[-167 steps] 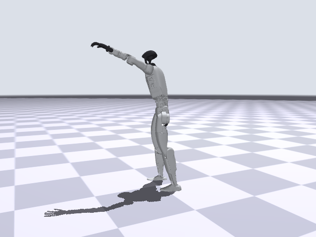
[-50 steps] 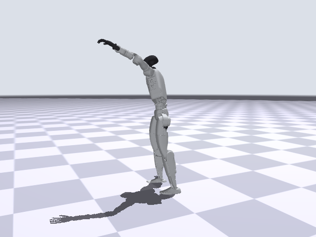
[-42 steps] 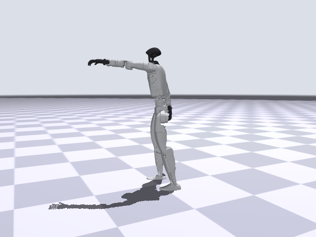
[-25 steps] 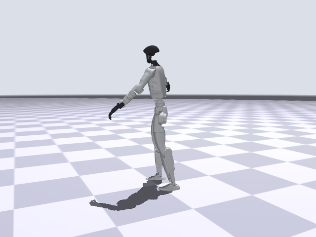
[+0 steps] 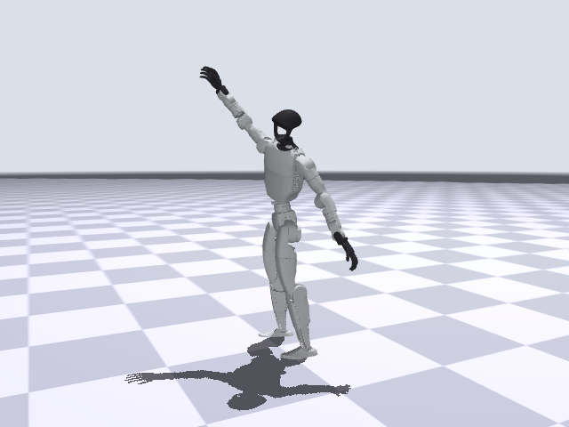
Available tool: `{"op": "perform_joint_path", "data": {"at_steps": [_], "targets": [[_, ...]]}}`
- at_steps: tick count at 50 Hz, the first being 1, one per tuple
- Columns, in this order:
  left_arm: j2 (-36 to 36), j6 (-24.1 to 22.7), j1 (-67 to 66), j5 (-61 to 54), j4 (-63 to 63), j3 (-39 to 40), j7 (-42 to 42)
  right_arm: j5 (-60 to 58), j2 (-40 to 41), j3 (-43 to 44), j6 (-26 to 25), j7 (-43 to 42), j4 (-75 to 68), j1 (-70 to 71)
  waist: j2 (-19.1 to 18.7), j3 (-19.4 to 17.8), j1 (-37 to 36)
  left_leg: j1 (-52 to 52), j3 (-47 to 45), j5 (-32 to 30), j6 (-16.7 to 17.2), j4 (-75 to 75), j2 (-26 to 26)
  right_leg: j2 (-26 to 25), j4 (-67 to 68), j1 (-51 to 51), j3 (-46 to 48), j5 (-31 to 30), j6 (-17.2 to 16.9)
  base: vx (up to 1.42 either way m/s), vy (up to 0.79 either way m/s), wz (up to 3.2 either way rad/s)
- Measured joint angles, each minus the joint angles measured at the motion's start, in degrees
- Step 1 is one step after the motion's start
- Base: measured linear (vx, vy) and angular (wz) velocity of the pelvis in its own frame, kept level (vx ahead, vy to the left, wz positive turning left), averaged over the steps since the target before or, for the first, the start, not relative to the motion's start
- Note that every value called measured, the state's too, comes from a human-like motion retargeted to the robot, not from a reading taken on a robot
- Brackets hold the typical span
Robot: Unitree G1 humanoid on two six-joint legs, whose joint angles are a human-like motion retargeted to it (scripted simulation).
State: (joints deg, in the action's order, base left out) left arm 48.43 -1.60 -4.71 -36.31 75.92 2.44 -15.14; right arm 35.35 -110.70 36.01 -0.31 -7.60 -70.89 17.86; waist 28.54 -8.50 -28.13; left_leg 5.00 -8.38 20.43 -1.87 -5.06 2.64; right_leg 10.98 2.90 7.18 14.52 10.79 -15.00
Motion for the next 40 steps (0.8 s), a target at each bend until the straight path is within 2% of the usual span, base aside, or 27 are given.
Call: {"op": "perform_joint_path", "data": {"at_steps": [3,4,5,7,8,9,12,15,20,24,28,30,31,32,33,34,35,37,40], "targets": [[-2.7,-0.5,7.4,-3.7,1.8,-1.5,2.0,-9.3,-1.9,3.9,-0.5,3.4,2.2,-8.4,-1.0,-4.1,-8.5,0.2,1.8,0.1,-0.1,-0.5,-0.3,0.4,0.2,-1.0,1.7,0.5,0.7,0.03,0.02,0.56],[-5.3,-0.5,9.9,-5.4,3.1,-1.5,2.8,-11.8,-4.9,11.0,-1.0,4.7,1.4,-16.8,-2.7,-5.4,-10.6,0.1,2.4,0.2,-0.2,-0.6,-0.4,0.5,0.3,-1.5,2.3,0.8,1.0,0.02,0.01,0.50],[-8.6,-0.4,12.5,-7.1,4.7,-1.3,3.7,-14.3,-9.1,20.8,-1.5,5.9,0.0,-27.9,-4.9,-6.6,-12.6,-0.2,2.9,0.3,-0.2,-0.8,-0.4,0.5,0.3,-2.2,2.8,1.0,1.4,0.02,0.00,0.55],[-12.4,0.0,9.3,-10.1,6.2,6.2,5.2,-19.1,-18.3,55.5,-1.1,6.1,-3.9,-65.0,-5.9,-4.2,-10.5,-0.1,4.4,0.3,-0.3,-1.1,-0.5,0.6,0.2,-3.2,4.3,1.5,2.1,0.04,0.00,0.64],[-12.3,0.4,9.0,-11.5,6.4,8.0,6.1,-21.5,-18.3,66.3,-0.9,6.1,-2.5,-77.2,-4.9,-3.9,-11.7,0.3,5.1,0.2,-0.3,-1.2,-0.7,0.8,0.1,-3.4,5.0,1.7,2.5,0.04,0.00,0.66],[-13.4,0.9,9.5,-12.8,6.6,9.4,6.9,-23.3,-18.3,70.6,-1.0,7.2,-1.4,-82.2,-5.0,-4.5,-13.4,0.7,5.8,0.1,-0.4,-1.3,-0.9,0.9,0.1,-3.5,5.7,1.8,2.9,0.04,0.00,0.66],[-19.3,2.5,13.3,-16.5,7.4,13.3,9.3,-27.7,-18.3,70.8,-1.7,12.4,0.3,-83.7,-8.6,-7.9,-18.8,1.7,8.0,-0.2,-0.7,-1.6,-1.4,1.3,0.0,-4.1,7.8,2.3,4.1,0.02,0.01,0.69],[-25.2,4.0,16.8,-20.2,8.6,17.6,11.0,-31.5,-18.3,69.5,-2.2,17.2,0.2,-83.7,-14.0,-10.8,-22.8,2.2,10.4,-0.7,-0.7,-1.6,-2.1,1.7,-0.1,-5.1,10.3,2.6,5.0,0.00,0.01,0.76],[-32.4,5.5,21.8,-25.4,11.2,25.7,10.1,-36.0,-18.3,66.5,-2.8,22.5,-3.2,-83.7,-25.1,-13.2,-25.1,2.7,14.6,-2.3,-0.3,-0.5,-3.2,2.4,-0.3,-6.8,14.8,3.0,5.8,-0.02,0.01,0.81],[-35.2,5.3,25.7,-27.2,13.6,31.9,6.3,-39.5,-18.3,61.7,-2.2,25.0,-6.0,-83.7,-35.3,-13.4,-23.2,2.8,17.3,-4.1,0.7,0.9,-4.0,2.9,-0.3,-7.9,17.9,3.2,6.3,-0.04,0.01,0.69],[-35.4,5.0,29.2,-26.5,14.7,38.3,2.3,-42.3,-18.0,54.3,-0.9,27.5,-6.6,-83.7,-46.1,-13.0,-18.4,2.9,18.9,-5.7,1.6,2.2,-4.6,3.3,-0.3,-8.3,19.9,3.3,6.7,-0.04,0.01,0.43],[-35.0,4.7,30.7,-25.1,14.6,41.3,0.5,-42.7,-14.0,48.5,0.1,28.3,-3.7,-83.7,-52.1,-12.2,-15.6,2.9,19.4,-6.4,1.9,2.7,-4.9,3.6,-0.3,-8.5,20.5,3.3,6.8,-0.03,0.02,0.31],[-33.6,4.3,29.4,-23.6,14.1,40.7,-0.7,-40.8,-5.9,41.2,0.4,28.4,3.3,-83.7,-52.3,-7.6,-16.1,4.7,19.5,-7.2,1.8,3.3,-5.5,4.3,-0.1,-6.5,20.7,3.2,6.7,0.01,0.04,0.29],[-31.8,3.9,27.1,-22.3,13.4,38.2,-1.7,-39.9,5.0,29.9,0.6,27.2,10.9,-81.2,-52.2,-1.5,-17.7,5.7,19.6,-7.6,1.7,3.7,-5.8,4.7,0.1,-5.4,20.9,3.2,6.6,0.06,0.04,0.15],[-29.0,3.5,22.9,-21.2,12.2,31.9,-2.1,-40.8,21.6,10.5,0.3,23.2,19.6,-73.9,-51.6,7.4,-21.6,5.0,19.6,-7.3,1.6,3.6,-5.5,4.4,0.2,-6.0,20.9,3.5,6.5,0.10,-0.02,-0.10],[-15.2,3.0,20.6,-20.9,10.5,27.6,-2.8,-44.5,45.0,-18.6,-2.2,15.2,16.4,-51.9,-42.8,11.2,-19.7,3.9,19.2,-7.0,1.7,3.8,-5.2,4.1,-0.6,-7.2,20.7,3.6,6.4,0.16,-0.09,-0.35],[4.2,2.4,19.2,-21.1,8.4,24.2,-3.6,-49.7,71.9,-52.6,-5.8,5.1,7.3,-22.8,-29.7,12.4,-14.9,2.4,18.6,-6.6,1.8,4.2,-5.0,3.7,-1.7,-8.6,20.4,3.6,6.4,0.14,-0.12,-0.25],[17.9,2.4,19.0,-20.2,7.1,27.4,-3.1,-48.9,82.1,-60.4,-4.8,2.5,-0.7,-18.9,-27.1,12.9,-6.9,3.3,18.6,-6.8,1.7,4.2,-5.5,4.3,-1.6,-7.7,20.6,3.7,6.1,0.05,-0.05,-0.06],[28.1,1.1,20.6,-18.7,3.0,26.1,-2.5,-49.4,84.1,-61.7,-4.3,3.2,-3.6,-25.1,-30.0,14.4,-0.5,3.4,17.6,-6.5,1.6,3.7,-5.5,4.4,-1.5,-7.3,19.7,3.8,5.7,0.01,-0.02,-0.21]]}}
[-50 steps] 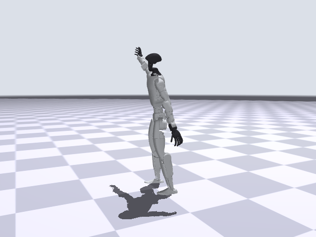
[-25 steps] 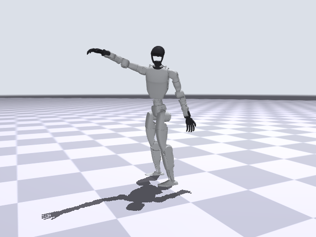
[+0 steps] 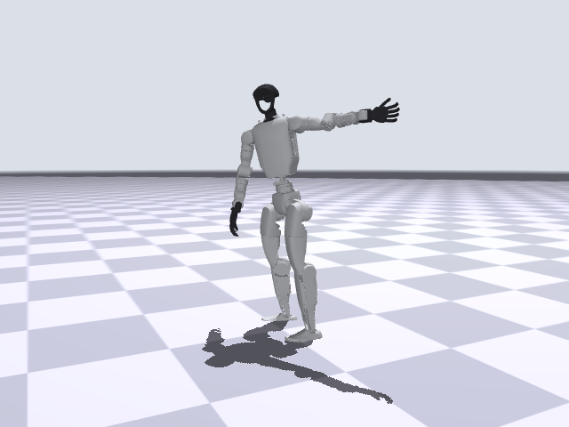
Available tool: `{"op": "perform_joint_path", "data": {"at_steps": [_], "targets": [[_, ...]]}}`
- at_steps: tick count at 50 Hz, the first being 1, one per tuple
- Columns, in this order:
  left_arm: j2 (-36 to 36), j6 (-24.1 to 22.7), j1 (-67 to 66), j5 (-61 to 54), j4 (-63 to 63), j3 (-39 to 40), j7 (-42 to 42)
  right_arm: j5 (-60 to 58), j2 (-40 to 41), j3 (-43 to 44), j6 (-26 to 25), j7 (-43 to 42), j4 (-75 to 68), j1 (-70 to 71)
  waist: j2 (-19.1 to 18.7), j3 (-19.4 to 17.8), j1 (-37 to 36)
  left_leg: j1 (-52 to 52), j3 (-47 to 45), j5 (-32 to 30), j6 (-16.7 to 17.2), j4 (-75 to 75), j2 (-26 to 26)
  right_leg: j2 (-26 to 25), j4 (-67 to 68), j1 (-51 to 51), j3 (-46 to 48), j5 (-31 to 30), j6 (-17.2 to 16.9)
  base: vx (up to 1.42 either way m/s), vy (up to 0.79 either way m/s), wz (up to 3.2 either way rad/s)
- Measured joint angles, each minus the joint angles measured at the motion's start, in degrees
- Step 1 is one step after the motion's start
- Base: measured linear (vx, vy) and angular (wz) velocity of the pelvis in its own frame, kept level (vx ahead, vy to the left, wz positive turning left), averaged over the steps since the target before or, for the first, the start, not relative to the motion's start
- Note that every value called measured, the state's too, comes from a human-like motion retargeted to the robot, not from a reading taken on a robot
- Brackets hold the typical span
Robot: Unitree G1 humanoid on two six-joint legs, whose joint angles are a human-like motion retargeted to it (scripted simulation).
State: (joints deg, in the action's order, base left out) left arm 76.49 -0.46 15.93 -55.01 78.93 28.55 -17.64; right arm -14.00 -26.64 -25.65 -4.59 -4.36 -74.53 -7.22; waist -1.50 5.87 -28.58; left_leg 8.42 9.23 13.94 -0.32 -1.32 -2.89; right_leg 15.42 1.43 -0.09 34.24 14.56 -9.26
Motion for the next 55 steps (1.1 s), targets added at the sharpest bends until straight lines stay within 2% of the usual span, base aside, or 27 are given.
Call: {"op": "perform_joint_path", "data": {"at_steps": [5,8,15,18,20,22,23,24,27,31,37,40,44,45,47,50,51,52,53,54,55], "targets": [[14.6,-1.9,6.2,2.7,-7.4,-5.9,1.5,3.6,-3.4,4.5,-1.2,3.5,-4.6,-7.8,-6.3,1.0,10.7,-0.6,-2.7,1.0,0.3,-1.1,0.6,-0.2,0.4,0.6,-2.8,0.0,-0.4,0.02,-0.03,-0.50],[21.8,-2.5,10.5,4.3,-12.3,-8.7,2.9,12.4,-7.7,10.8,-2.2,3.9,-6.7,-8.4,-10.1,0.1,18.1,-1.3,-4.9,1.9,0.6,-1.9,1.2,-0.4,0.7,1.0,-5.1,-0.2,-0.4,0.02,-0.03,-0.69],[31.4,-1.8,13.2,15.0,-23.3,-11.9,6.9,40.6,-18.4,24.1,-1.7,0.6,-6.4,-1.0,-17.7,-5.5,36.1,-3.5,-11.2,3.7,0.5,-3.4,2.7,-1.3,1.2,2.4,-12.3,-0.7,-0.6,0.01,-0.02,-0.89],[34.2,-0.6,8.3,24.0,-26.3,-11.3,8.3,48.9,-20.1,24.5,-1.1,0.4,-5.1,4.6,-19.0,-8.4,43.5,-4.4,-14.3,4.4,-0.1,-3.6,3.2,-1.9,1.1,3.4,-15.7,-1.2,-0.9,0.00,-0.02,-1.00],[36.7,0.5,1.8,30.3,-27.5,-8.3,9.2,53.6,-19.8,23.0,-1.0,0.7,-4.5,9.6,-18.8,-10.8,48.7,-5.1,-16.4,4.9,-0.5,-3.7,3.6,-2.3,1.0,4.0,-18.0,-1.5,-1.2,-0.01,-0.02,-1.00],[48.2,2.4,-30.3,34.6,-22.5,20.2,10.9,57.8,-14.6,22.9,-1.1,1.2,-5.3,13.7,-14.2,-12.2,51.3,-6.3,-18.3,5.4,-0.9,-3.7,3.8,-2.7,0.9,4.0,-20.2,-1.8,-1.6,-0.02,-0.02,-1.01],[51.4,2.3,-52.5,37.3,-19.7,40.6,10.3,59.1,-14.6,25.9,-1.0,1.4,-4.9,11.7,-14.5,-10.8,50.2,-6.8,-19.5,5.5,-1.1,-3.5,3.9,-2.9,0.8,4.3,-21.4,-2.0,-1.8,-0.01,-0.01,-1.03],[52.5,2.5,-64.1,39.1,-19.3,50.4,10.3,60.1,-14.9,27.0,-1.0,1.8,-4.2,11.5,-14.7,-10.4,51.0,-7.1,-20.5,5.7,-1.2,-3.4,4.1,-3.1,0.7,4.7,-22.5,-2.3,-2.1,-0.01,0.00,-1.00],[52.5,3.6,-78.8,41.6,-21.9,60.0,11.7,62.3,-14.8,26.8,-1.5,3.2,-1.8,15.1,-14.0,-11.7,56.5,-7.5,-23.3,6.1,-1.5,-3.2,4.4,-3.7,0.6,6.1,-25.5,-3.0,-2.9,-0.02,0.00,-0.88],[52.5,5.7,-81.8,43.0,-25.2,59.6,17.1,64.8,-11.4,27.5,-2.5,4.3,0.2,24.1,-8.3,-16.3,63.6,-8.2,-26.5,6.6,-1.7,-3.2,4.7,-4.5,0.6,7.4,-29.0,-4.1,-4.1,-0.04,0.01,-0.78],[52.5,7.2,-81.8,46.7,-29.7,54.1,26.7,67.9,-6.7,33.5,-2.4,2.2,1.3,36.0,5.7,-20.9,69.0,-9.4,-30.2,7.3,-1.9,-3.5,5.0,-5.5,0.5,8.3,-33.1,-5.7,-5.7,-0.06,0.00,-0.59],[52.5,6.3,-81.8,49.2,-31.6,51.2,28.7,66.7,-6.3,37.0,-1.0,-1.1,1.3,40.0,13.5,-21.9,68.5,-9.6,-31.5,7.3,-1.5,-3.7,5.9,-6.8,0.3,8.6,-34.2,-6.5,-5.7,-0.06,-0.08,-0.41],[52.5,4.5,-81.8,50.7,-33.5,46.7,27.9,61.1,-8.1,42.0,1.6,-6.8,0.5,42.6,23.8,-22.2,64.3,-9.3,-32.5,7.3,-1.2,-4.0,6.8,-8.0,-0.3,9.1,-34.9,-7.4,-5.7,-0.05,-0.07,-0.22],[52.5,4.1,-81.8,50.4,-33.8,45.8,27.7,59.5,-9.2,43.6,2.3,-8.2,0.3,42.8,25.8,-22.3,62.8,-8.9,-32.6,7.2,-1.2,-4.1,7.0,-8.3,-0.5,9.5,-34.9,-7.7,-5.7,0.00,0.00,0.00],[51.9,4.4,-81.8,47.5,-34.1,45.8,28.8,56.8,-13.6,47.2,3.5,-10.6,0.4,43.0,26.9,-22.2,59.4,-6.3,-32.3,7.1,-1.2,-4.4,7.9,-9.0,-1.1,11.5,-34.5,-8.4,-5.7,0.00,0.00,0.00],[43.0,6.3,-81.8,39.9,-36.0,43.8,31.6,53.2,-20.1,52.3,4.4,-13.7,0.9,43.4,28.5,-20.0,56.0,-1.3,-31.0,7.5,-1.5,-5.8,9.4,-10.1,-1.9,14.9,-33.1,-9.3,-5.7,0.02,0.04,0.24],[27.9,6.3,-80.8,37.1,-42.2,31.0,30.3,51.4,-19.7,47.2,4.3,-14.2,1.3,41.1,28.4,-9.7,59.8,0.3,-30.7,8.2,-1.4,-7.1,9.8,-10.1,-2.3,15.6,-32.8,-9.4,-5.7,0.08,0.04,0.27],[7.1,6.1,-68.6,38.2,-41.8,8.9,24.8,50.0,-23.2,40.4,4.4,-15.1,2.1,39.7,26.1,-1.5,60.9,-0.4,-30.5,8.5,-1.4,-7.0,9.3,-9.6,-2.3,14.8,-32.6,-9.0,-5.7,0.13,0.03,0.24],[-24.8,5.6,-34.3,46.9,-28.2,-31.8,10.9,49.4,-34.0,30.2,5.1,-16.9,3.3,40.1,19.5,2.4,56.7,-5.4,-30.7,7.7,-1.6,-4.1,7.2,-7.9,-1.8,11.2,-32.7,-7.9,-5.7,0.10,0.05,0.14],[-41.2,4.3,-18.7,47.0,-17.4,-47.6,4.5,48.9,-44.2,27.0,5.0,-17.4,3.4,41.5,15.6,1.6,50.8,-7.6,-30.9,7.5,-1.6,-3.0,6.6,-7.5,-1.7,9.6,-32.7,-7.5,-5.7,0.07,0.08,0.00],[-49.7,2.5,-12.4,42.8,-7.9,-50.9,1.7,48.7,-54.2,27.3,4.6,-17.4,3.0,43.6,13.0,-1.5,44.0,-8.4,-31.0,7.7,-1.5,-2.9,6.9,-7.8,-1.7,9.0,-32.7,-7.4,-5.7,0.03,0.09,0.03]]}}
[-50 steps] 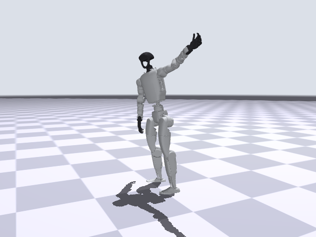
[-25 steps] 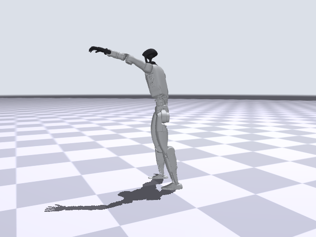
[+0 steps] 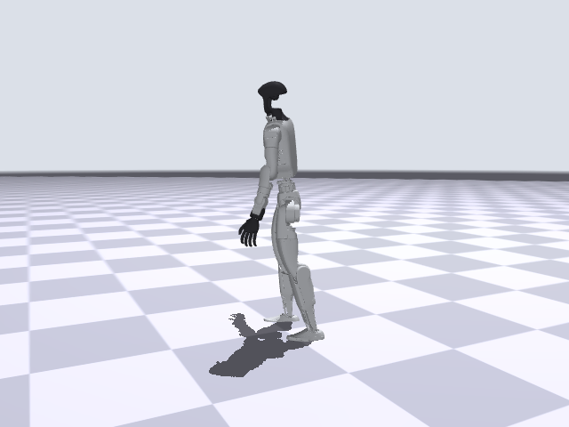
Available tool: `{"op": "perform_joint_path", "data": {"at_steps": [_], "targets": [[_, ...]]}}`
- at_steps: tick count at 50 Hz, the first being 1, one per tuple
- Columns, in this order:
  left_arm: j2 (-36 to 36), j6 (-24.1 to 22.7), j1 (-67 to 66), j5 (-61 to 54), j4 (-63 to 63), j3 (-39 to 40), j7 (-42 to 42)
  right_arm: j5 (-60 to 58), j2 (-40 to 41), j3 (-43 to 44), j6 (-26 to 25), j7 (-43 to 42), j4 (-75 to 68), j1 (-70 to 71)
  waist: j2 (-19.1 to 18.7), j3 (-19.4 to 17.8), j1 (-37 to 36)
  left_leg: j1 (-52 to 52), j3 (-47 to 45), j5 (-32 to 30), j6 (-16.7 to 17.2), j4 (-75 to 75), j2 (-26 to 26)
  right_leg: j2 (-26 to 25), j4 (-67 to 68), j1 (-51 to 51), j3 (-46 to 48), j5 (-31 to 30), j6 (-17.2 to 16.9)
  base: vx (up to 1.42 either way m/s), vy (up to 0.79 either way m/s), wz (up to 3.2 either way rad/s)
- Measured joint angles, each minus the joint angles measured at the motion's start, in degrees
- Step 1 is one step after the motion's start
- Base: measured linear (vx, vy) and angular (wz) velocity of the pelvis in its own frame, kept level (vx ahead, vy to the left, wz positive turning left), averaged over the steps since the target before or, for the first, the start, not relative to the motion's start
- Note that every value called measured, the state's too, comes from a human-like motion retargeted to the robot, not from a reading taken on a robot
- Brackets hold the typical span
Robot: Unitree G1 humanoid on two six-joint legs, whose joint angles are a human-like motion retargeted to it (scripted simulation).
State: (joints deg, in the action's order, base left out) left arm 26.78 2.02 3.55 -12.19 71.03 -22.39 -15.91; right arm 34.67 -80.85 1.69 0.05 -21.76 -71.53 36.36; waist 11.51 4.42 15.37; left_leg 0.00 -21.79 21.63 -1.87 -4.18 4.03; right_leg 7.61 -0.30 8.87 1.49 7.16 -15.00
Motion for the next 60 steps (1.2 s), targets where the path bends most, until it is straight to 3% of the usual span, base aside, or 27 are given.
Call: {"op": "perform_joint_path", "data": {"at_steps": [5,11,12,13,15,16,18,22,27,32,38,43,50,55,60], "targets": [[7.3,0.7,-9.1,-13.2,7.7,15.7,-1.4,-5.6,-11.2,-1.9,-0.7,-0.6,2.3,9.6,5.7,-2.0,-11.2,0.1,2.3,-0.1,0.0,0.4,-0.4,1.0,0.7,-0.7,2.4,0.9,0.0,0.02,0.05,0.40],[24.5,-1.6,-14.4,-22.0,9.4,27.5,-3.2,-15.3,-14.4,-11.8,-1.7,-1.0,5.6,26.5,14.0,-5.1,-23.8,1.4,6.0,-0.6,0.3,0.4,-0.4,1.7,2.2,-1.0,6.2,2.4,0.8,0.02,0.00,0.59],[26.6,-2.4,-15.2,-23.3,9.5,28.9,-3.4,-17.6,-12.6,-18.1,-1.9,-1.3,5.4,33.4,15.1,-5.2,-25.2,1.5,6.6,-0.7,0.4,0.3,-0.4,1.8,2.4,-1.1,6.8,2.7,1.0,0.01,-0.01,0.63],[27.7,-3.2,-16.7,-24.7,9.8,30.9,-3.4,-20.4,-8.3,-31.9,-2.4,-2.0,3.7,47.9,15.5,-4.8,-25.5,1.6,7.3,-0.7,0.4,0.2,-0.4,2.0,2.6,-1.5,7.5,3.0,1.1,0.01,-0.01,0.67],[24.1,-4.7,-19.9,-26.7,9.2,34.6,-3.5,-24.6,5.6,-63.1,-2.9,-1.1,-3.9,79.3,12.4,-2.9,-24.8,2.6,9.0,-1.0,0.3,0.1,-0.6,2.3,3.0,-1.3,9.2,3.5,1.4,0.01,0.00,0.74],[22.3,-5.3,-18.7,-27.4,8.8,34.2,-3.6,-26.5,10.0,-69.8,-2.9,0.2,-5.7,85.2,11.1,-3.5,-26.4,3.1,9.8,-1.1,0.1,-0.1,-0.6,2.4,3.0,-1.4,10.0,3.7,1.6,0.01,0.00,0.76],[20.3,-6.1,-16.3,-28.5,7.9,33.7,-3.4,-30.8,16.0,-76.4,-2.9,2.3,-6.8,89.5,10.1,-4.6,-29.9,3.9,11.4,-1.3,-0.1,-0.4,-0.7,2.7,3.1,-1.6,11.5,4.1,2.1,0.01,0.00,0.73],[15.8,-6.0,-10.7,-30.4,6.3,32.1,-0.1,-39.7,22.9,-79.1,-2.7,6.8,-5.7,86.0,10.2,-7.2,-37.3,5.4,14.7,-1.7,-0.8,-1.1,-1.4,3.5,2.8,-2.6,14.8,4.7,3.2,0.00,0.00,0.77],[7.5,-3.2,-6.3,-30.4,5.7,29.2,8.0,-46.5,27.2,-75.1,-2.7,12.3,-3.5,74.0,10.1,-10.2,-45.3,6.9,19.2,-2.5,-1.2,-1.4,-2.5,4.4,2.2,-4.4,19.3,5.3,4.5,0.00,0.00,0.84],[-0.9,0.5,-6.5,-29.6,6.4,28.3,14.2,-49.4,30.0,-64.6,-3.2,16.9,-0.9,57.5,8.5,-11.9,-50.6,7.7,23.4,-3.6,-0.8,-1.0,-3.7,5.2,1.9,-6.2,23.7,5.9,5.6,0.00,0.01,0.82],[-7.7,2.3,-9.0,-33.4,6.9,33.0,14.0,-53.1,33.8,-48.5,-3.8,18.9,3.0,34.3,4.6,-12.6,-53.8,7.9,27.0,-4.9,0.7,0.1,-4.6,5.8,2.0,-8.0,27.6,6.6,6.5,-0.01,0.01,0.59],[-7.3,3.2,-8.9,-40.0,8.1,39.9,10.8,-53.8,38.6,-36.9,-4.1,20.5,4.0,13.9,0.2,-12.1,-54.2,7.8,28.4,-5.9,1.4,0.6,-5.1,6.2,2.0,-8.7,29.2,6.9,7.1,-0.03,0.00,0.28],[7.0,3.6,-4.3,-50.1,11.7,49.5,1.7,-44.5,44.8,-23.8,-6.8,25.0,-1.6,-10.6,-6.9,-10.1,-50.1,8.1,28.5,-6.9,1.0,1.1,-5.7,6.6,1.5,-8.7,29.5,7.0,7.5,0.00,0.00,0.00],[26.7,1.8,-0.8,-55.0,13.2,54.1,-3.9,-29.3,45.1,-13.4,-7.9,22.8,-7.7,-24.0,-12.2,-7.8,-43.6,8.2,27.8,-7.4,0.9,1.5,-5.7,6.7,0.8,-8.2,29.1,6.7,6.9,0.00,0.00,0.00],[49.6,0.1,2.7,-58.2,11.5,59.4,-4.3,-8.6,41.4,1.5,-8.2,19.9,-13.6,-33.6,-17.0,-5.3,-35.3,7.8,26.2,-7.3,1.8,1.9,-5.3,6.4,0.4,-7.8,27.7,6.4,6.1,-0.01,-0.02,-0.27]]}}
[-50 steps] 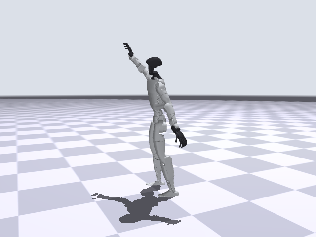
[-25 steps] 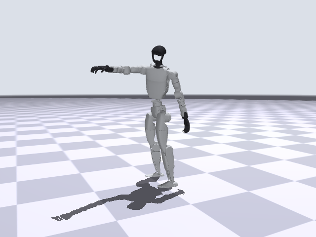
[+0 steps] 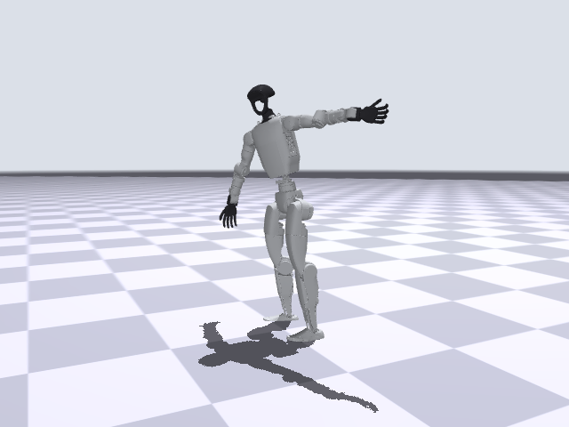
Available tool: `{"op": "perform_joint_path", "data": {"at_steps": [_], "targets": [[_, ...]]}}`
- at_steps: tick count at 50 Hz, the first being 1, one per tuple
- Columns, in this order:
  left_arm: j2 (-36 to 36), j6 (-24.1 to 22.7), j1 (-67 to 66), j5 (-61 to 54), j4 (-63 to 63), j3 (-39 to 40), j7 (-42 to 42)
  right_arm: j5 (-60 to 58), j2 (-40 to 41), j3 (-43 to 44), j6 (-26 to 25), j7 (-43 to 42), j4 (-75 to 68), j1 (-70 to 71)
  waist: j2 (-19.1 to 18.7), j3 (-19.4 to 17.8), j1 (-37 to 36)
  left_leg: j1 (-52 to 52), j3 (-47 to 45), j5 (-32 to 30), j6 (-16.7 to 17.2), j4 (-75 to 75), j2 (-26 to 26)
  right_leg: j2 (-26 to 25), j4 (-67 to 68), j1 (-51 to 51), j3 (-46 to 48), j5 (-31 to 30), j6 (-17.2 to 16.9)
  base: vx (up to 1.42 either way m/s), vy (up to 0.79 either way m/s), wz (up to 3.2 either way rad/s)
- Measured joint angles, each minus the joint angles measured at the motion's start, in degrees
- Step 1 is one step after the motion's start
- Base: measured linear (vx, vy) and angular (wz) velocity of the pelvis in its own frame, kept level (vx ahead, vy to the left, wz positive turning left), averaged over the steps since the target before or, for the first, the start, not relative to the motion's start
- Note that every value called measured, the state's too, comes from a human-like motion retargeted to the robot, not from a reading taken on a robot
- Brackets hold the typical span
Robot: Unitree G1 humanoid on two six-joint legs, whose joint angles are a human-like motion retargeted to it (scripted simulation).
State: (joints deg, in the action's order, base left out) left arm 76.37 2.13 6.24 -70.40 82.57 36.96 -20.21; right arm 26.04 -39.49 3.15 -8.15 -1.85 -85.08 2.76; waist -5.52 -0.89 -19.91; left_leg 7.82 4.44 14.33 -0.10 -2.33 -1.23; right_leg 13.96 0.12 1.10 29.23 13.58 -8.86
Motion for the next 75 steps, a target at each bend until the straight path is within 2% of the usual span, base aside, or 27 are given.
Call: {"op": "perform_joint_path", "data": {"at_steps": [3,6,10,13,15,17,20,24,27,30,38,43,46,47,48,49,50,51,52,54,57,62,63,65,67,70,75], "targets": [[13.0,-0.9,4.2,-2.0,-3.1,2.6,1.2,8.6,-3.4,7.9,-0.7,-0.6,-1.8,-3.6,-2.3,1.1,5.8,-0.5,-1.5,0.4,0.7,-0.2,0.5,-0.3,0.0,0.3,-1.4,-0.2,-0.4,0.00,-0.02,-0.44],[23.2,-1.8,8.6,-2.6,-8.3,3.8,2.9,12.3,-6.4,11.6,-1.0,-0.9,-1.6,-5.1,-4.3,1.4,12.5,-1.0,-3.3,1.0,1.2,-0.6,1.0,-0.6,0.1,0.8,-3.2,-0.4,-0.8,0.01,-0.02,-0.58],[32.4,-2.5,10.9,1.4,-17.2,4.8,5.5,13.8,-9.0,11.4,-0.3,-2.5,0.8,-3.1,-6.4,-0.1,22.2,-1.5,-6.2,2.0,1.4,-1.7,1.7,-1.0,0.4,1.7,-6.3,-0.7,-1.2,0.01,-0.02,-0.71],[37.6,-2.5,6.1,10.4,-23.5,8.1,6.8,14.4,-8.6,8.4,1.0,-5.3,2.4,1.3,-6.5,-2.0,29.5,-2.0,-8.7,2.9,1.0,-2.6,2.3,-1.4,0.8,2.5,-9.0,-0.9,-1.5,0.01,-0.02,-0.80],[45.9,-1.6,-11.0,19.1,-24.1,22.8,7.1,15.5,-5.2,6.5,2.1,-7.9,1.7,4.7,-3.9,-2.9,33.1,-2.6,-10.3,3.5,0.5,-3.1,2.6,-1.7,1.0,2.9,-10.9,-1.1,-1.8,0.00,-0.01,-0.86],[52.6,-2.2,-36.4,28.7,-23.4,44.5,7.6,16.7,-3.8,9.4,3.4,-9.5,1.0,2.3,-2.9,-1.2,32.7,-3.2,-12.2,4.0,-0.1,-3.1,2.9,-2.0,1.2,3.6,-13.0,-1.3,-2.2,0.01,0.00,-0.91],[52.6,-2.1,-52.6,41.3,-28.1,53.4,9.3,18.9,-5.1,8.6,4.2,-10.6,-0.2,4.2,-4.0,-0.5,36.7,-3.9,-14.8,4.6,-0.9,-2.8,3.6,-2.8,1.4,4.9,-15.9,-1.9,-2.9,0.00,0.01,-0.87],[52.6,-0.7,-69.3,54.1,-31.6,60.7,13.6,23.9,-4.6,5.6,4.2,-10.4,-4.0,12.1,-2.6,-1.3,43.7,-5.1,-17.9,5.3,-1.7,-2.2,4.1,-3.7,1.7,6.2,-19.4,-2.8,-4.2,-0.01,0.02,-0.78],[52.6,0.8,-72.1,59.1,-31.8,59.2,18.7,28.2,-2.3,5.5,3.7,-9.7,-6.4,19.9,1.5,-3.6,48.7,-6.0,-20.0,5.7,-2.1,-2.1,4.3,-4.1,1.8,6.9,-21.6,-3.6,-5.4,-0.03,0.03,-0.68],[52.6,2.1,-72.1,61.3,-30.6,55.2,23.8,32.5,0.2,7.1,3.6,-9.4,-8.2,27.7,7.7,-6.0,52.7,-6.8,-21.8,6.1,-2.0,-2.2,4.6,-4.8,1.8,7.1,-23.5,-4.5,-6.1,-0.05,0.00,-0.57],[52.6,3.5,-72.1,63.9,-28.2,47.7,35.0,39.0,-0.3,21.9,6.4,-9.8,-7.7,39.0,28.3,-9.5,53.7,-7.5,-24.2,6.6,-1.7,-3.1,5.4,-6.2,1.2,7.1,-25.9,-6.4,-6.1,-0.05,-0.01,-0.29],[52.6,4.4,-72.1,60.1,-26.5,49.9,41.8,41.5,-11.0,33.1,9.7,-11.5,-4.4,41.0,32.1,-10.6,49.1,-1.8,-23.2,6.6,-2.3,-3.8,6.2,-6.6,0.1,11.6,-24.9,-7.7,-6.1,-0.02,0.08,0.14],[47.9,5.7,-72.1,56.1,-25.8,49.0,44.7,42.5,-18.2,38.7,11.5,-12.8,-2.1,42.1,33.5,-11.1,46.0,2.7,-21.5,6.7,-2.4,-4.8,7.3,-7.4,-0.3,14.6,-23.3,-8.3,-5.7,-0.01,0.05,0.35],[42.9,6.3,-72.1,54.1,-27.4,45.4,45.1,42.4,-19.9,39.0,11.8,-13.0,-1.3,41.8,33.8,-9.2,45.8,4.2,-20.8,6.8,-2.3,-5.5,8.1,-8.1,-0.5,15.4,-22.6,-8.4,-5.2,0.03,-0.03,0.37],[33.2,6.5,-72.1,51.0,-32.3,37.0,44.7,41.7,-20.3,37.4,11.7,-13.1,-0.5,40.4,33.9,-3.7,47.0,6.0,-20.1,7.4,-2.1,-6.7,9.2,-8.9,-0.8,16.2,-21.8,-8.5,-4.7,0.08,0.00,0.25],[12.2,5.3,-59.4,54.0,-36.6,10.7,36.6,40.6,-20.4,29.1,11.8,-13.0,1.5,39.1,33.0,5.4,48.5,4.1,-20.6,7.7,-2.3,-6.2,7.6,-7.4,-0.6,14.7,-22.3,-7.9,-5.0,0.14,0.05,0.07],[-14.6,3.5,-40.4,60.1,-40.7,-24.5,24.7,39.5,-20.3,17.5,12.1,-12.7,4.0,37.8,31.6,16.4,50.0,0.2,-21.7,7.9,-2.9,-4.9,4.8,-4.7,0.0,12.1,-23.4,-7.0,-5.6,0.13,0.12,-0.10],[-29.6,2.5,-20.6,60.4,-25.7,-44.5,15.4,39.2,-34.0,13.3,12.5,-13.5,5.0,40.6,26.9,10.7,38.7,-3.2,-21.8,7.3,-3.0,-2.9,4.3,-4.5,0.3,9.9,-23.5,-6.5,-5.8,0.09,0.13,-0.13],[-39.8,1.8,-7.6,60.0,-14.7,-57.5,9.1,38.6,-44.3,10.2,12.7,-14.0,6.1,43.0,23.9,6.5,30.1,-5.5,-21.9,6.9,-3.1,-1.6,4.1,-4.4,0.5,8.3,-23.4,-6.1,-5.9,0.03,0.09,-0.01],[-40.0,1.9,-9.3,57.1,-9.6,-54.9,8.3,36.2,-50.3,8.9,12.5,-13.4,8.6,45.9,24.9,4.2,24.0,-5.8,-21.3,6.9,-2.9,-1.6,4.3,-4.5,0.7,7.8,-22.7,-5.9,-5.7,0.01,0.00,0.15],[-35.6,2.2,-13.6,54.0,-5.6,-47.9,7.2,31.2,-55.1,6.2,12.8,-12.8,13.7,50.4,27.5,2.1,16.9,-5.6,-19.9,6.9,-2.7,-1.7,4.5,-4.4,1.1,7.2,-21.2,-5.4,-5.7,0.03,0.00,0.44],[-25.9,0.5,-18.3,45.0,-3.9,-36.2,4.2,20.1,-55.0,-2.6,13.5,-12.9,22.9,59.5,31.9,-0.5,7.1,-4.6,-16.5,6.7,-2.5,-2.0,4.4,-3.8,1.8,6.3,-17.6,-4.3,-5.5,0.04,0.00,0.64],[-24.4,-0.1,-18.9,42.1,-3.9,-34.1,3.8,17.2,-53.6,-6.1,13.3,-13.3,24.3,62.6,32.7,-0.8,5.6,-4.4,-15.7,6.6,-2.5,-2.1,4.3,-3.6,1.9,6.1,-16.7,-4.1,-5.3,0.03,0.00,0.77],[-24.2,-1.2,-21.8,36.0,-3.4,-28.4,3.8,10.4,-46.1,-27.0,12.6,-15.1,24.1,82.3,32.3,0.4,5.7,-3.9,-13.9,6.5,-2.5,-2.3,4.1,-3.3,2.2,5.5,-14.9,-3.5,-4.8,0.03,0.01,0.84],[-28.2,-2.1,-22.8,31.1,-3.4,-24.4,4.3,5.3,-36.8,-47.8,11.5,-14.7,20.1,100.9,29.2,1.5,5.8,-2.9,-11.9,6.4,-2.6,-2.5,4.0,-3.0,2.4,5.2,-12.9,-2.9,-4.0,0.02,0.01,0.88],[-31.8,-2.5,-19.8,26.1,-3.5,-22.1,5.6,-2.9,-28.5,-56.4,10.1,-12.8,18.1,104.6,26.8,0.9,2.3,-1.8,-9.2,6.1,-2.9,-2.9,3.6,-2.6,2.6,4.6,-10.3,-2.2,-2.7,0.02,0.01,0.83],[-39.2,-1.6,-13.4,21.3,-4.4,-18.9,10.3,-21.1,-19.4,-58.2,8.4,-8.1,17.6,96.3,23.8,-1.0,-4.0,-0.2,-5.1,5.4,-3.2,-3.5,2.3,-1.6,2.3,3.1,-6.1,-1.3,-0.9,0.00,0.02,0.79]]}}
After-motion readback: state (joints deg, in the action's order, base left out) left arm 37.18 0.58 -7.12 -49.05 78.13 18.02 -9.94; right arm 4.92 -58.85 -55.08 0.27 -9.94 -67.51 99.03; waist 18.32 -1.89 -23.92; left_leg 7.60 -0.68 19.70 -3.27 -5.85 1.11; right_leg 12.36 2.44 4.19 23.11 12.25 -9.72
